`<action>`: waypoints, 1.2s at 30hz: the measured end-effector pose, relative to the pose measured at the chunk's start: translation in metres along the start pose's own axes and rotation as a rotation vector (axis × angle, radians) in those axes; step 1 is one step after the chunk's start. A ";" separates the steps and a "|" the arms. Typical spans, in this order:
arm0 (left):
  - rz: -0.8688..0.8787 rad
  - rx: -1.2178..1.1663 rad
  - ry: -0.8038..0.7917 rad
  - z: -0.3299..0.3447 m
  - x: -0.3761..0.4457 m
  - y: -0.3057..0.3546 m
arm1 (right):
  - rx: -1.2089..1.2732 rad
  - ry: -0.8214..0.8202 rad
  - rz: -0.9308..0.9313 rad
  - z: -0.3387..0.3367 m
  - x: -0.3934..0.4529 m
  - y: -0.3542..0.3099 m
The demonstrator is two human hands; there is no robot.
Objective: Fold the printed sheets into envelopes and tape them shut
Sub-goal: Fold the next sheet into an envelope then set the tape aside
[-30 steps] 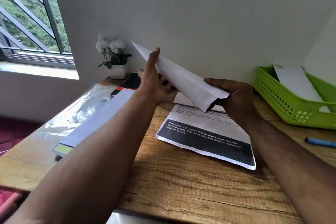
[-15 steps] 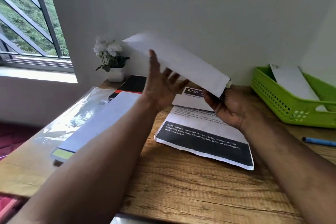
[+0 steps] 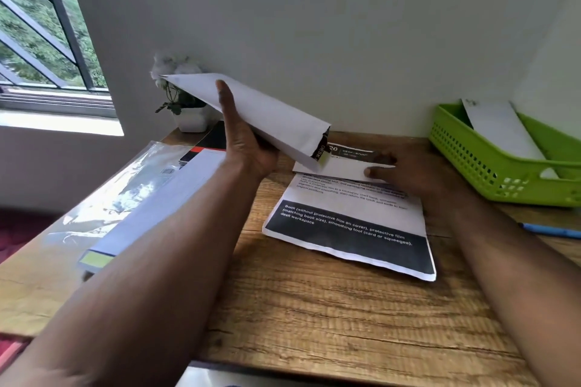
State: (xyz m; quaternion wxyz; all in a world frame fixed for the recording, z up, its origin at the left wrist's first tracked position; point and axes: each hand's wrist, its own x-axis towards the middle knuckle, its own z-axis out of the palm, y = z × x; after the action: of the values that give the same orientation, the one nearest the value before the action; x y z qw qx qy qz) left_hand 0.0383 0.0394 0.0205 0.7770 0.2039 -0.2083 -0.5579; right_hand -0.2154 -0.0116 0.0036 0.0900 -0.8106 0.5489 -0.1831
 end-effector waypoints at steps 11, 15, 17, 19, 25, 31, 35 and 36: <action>0.007 -0.084 -0.057 -0.010 0.009 -0.001 | 0.058 -0.003 0.046 -0.003 0.002 0.000; 0.017 -0.122 -0.074 -0.014 0.013 0.004 | 0.313 0.134 0.059 -0.006 0.009 0.003; 0.027 -0.148 -0.087 -0.018 0.017 0.008 | 0.629 0.216 0.107 -0.012 0.007 -0.003; 0.051 -0.167 -0.102 -0.022 0.018 0.012 | 0.936 0.297 0.157 -0.017 0.001 -0.011; 0.127 -0.210 -0.075 -0.025 0.013 0.028 | 1.642 0.115 0.187 -0.028 -0.011 -0.033; 0.195 -0.217 0.038 -0.026 0.007 0.040 | 1.553 -0.178 0.264 -0.026 -0.018 -0.031; 0.214 -0.225 0.065 -0.028 0.008 0.040 | 1.500 -0.211 0.278 -0.025 -0.019 -0.031; 0.218 -0.218 0.068 -0.028 0.007 0.040 | 1.495 -0.206 0.279 -0.024 -0.018 -0.031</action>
State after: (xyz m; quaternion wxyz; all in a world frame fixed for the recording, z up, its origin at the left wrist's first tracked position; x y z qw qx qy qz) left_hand 0.0867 0.0464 0.0198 0.8570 0.1133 -0.1408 -0.4825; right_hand -0.2045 0.0186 0.0326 0.6871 -0.4703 0.3655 -0.4162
